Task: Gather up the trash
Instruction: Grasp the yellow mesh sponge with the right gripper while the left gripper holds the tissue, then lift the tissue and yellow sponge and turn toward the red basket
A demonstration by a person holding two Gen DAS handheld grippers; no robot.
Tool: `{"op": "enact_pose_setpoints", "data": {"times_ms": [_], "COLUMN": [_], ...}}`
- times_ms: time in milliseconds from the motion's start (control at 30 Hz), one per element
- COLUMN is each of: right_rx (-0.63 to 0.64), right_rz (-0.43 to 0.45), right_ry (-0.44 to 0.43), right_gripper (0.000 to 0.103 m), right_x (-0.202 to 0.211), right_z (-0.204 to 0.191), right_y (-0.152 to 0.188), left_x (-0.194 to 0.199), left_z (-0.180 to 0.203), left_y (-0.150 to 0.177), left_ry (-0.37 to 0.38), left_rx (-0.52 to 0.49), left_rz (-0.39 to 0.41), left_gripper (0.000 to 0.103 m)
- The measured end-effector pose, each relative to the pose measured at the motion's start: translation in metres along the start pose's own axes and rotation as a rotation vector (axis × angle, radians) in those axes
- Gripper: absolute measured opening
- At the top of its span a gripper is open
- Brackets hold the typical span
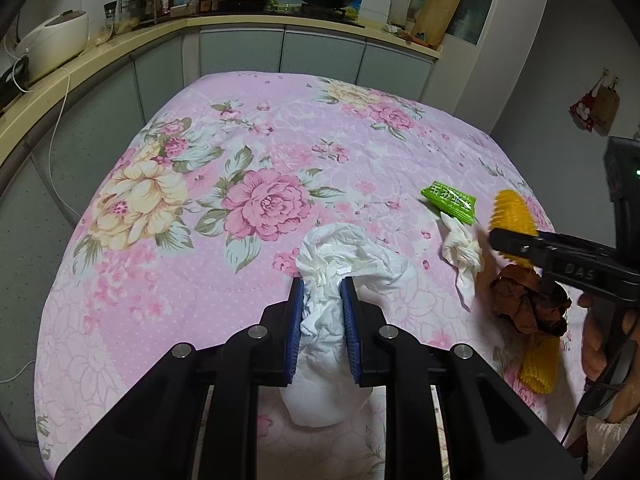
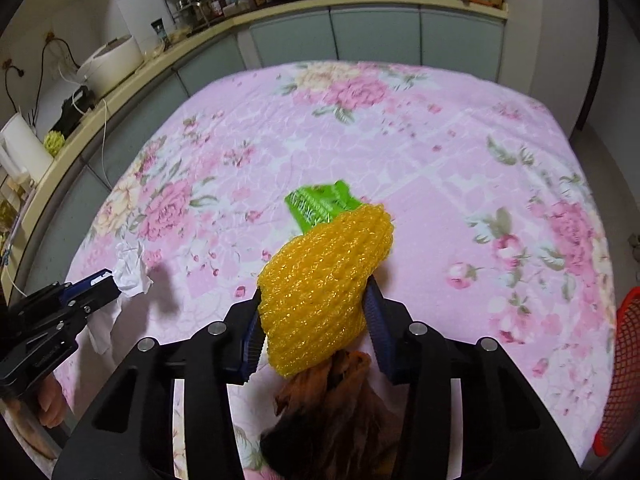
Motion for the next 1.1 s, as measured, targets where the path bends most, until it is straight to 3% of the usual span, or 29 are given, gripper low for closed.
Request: {"op": "enact_pose_setpoints", "data": {"times_ms": [667, 1100], "right_rx": [-0.062, -0.086], "right_rz": [0.221, 0.315], "right_ry": [0.059, 0.076], "right_gripper": [0.044, 0.044], "right_x": [0.089, 0.132], "right_z": [0.034, 0.050], "right_y": [-0.026, -0.029], "left_x": [0.032, 0.043], "left_z": [0.018, 0.071], "left_y": [-0.048, -0.086], "left_ry": [-0.026, -0.013], "left_rx": [-0.059, -0.164], "left_rz": [0.125, 0.193], "left_gripper": [0.018, 0.018]}}
Point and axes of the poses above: each gripper's, at about its wrist camera, not at the fingertips, and x roughly against the way its jaws point, z to its right, y to its underside, the point moved 6 cm from there along -x, roughly the way its jaws point, and after that the axes turned 2 degrees about -y, right-handed, at the moved point
